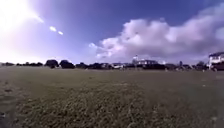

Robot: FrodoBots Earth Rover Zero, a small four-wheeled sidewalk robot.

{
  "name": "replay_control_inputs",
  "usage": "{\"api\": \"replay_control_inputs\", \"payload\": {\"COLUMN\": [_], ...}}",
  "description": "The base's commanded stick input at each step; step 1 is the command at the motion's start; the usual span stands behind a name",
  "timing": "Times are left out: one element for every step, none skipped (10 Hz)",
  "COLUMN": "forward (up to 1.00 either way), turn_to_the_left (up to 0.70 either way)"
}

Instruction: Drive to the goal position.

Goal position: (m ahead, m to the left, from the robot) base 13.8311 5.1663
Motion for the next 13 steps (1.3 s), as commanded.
{"api": "replay_control_inputs", "payload": {"forward": [0.7,0.7,0.7,0.7,0.7,0.7,0.7,0.7,0.7,0.7,0.69,0.64,0.64], "turn_to_the_left": [0.01,0.01,0.01,0.0,0.0,0.0,0.01,0.01,0.01,0.0,0.0,0.0,0.0]}}
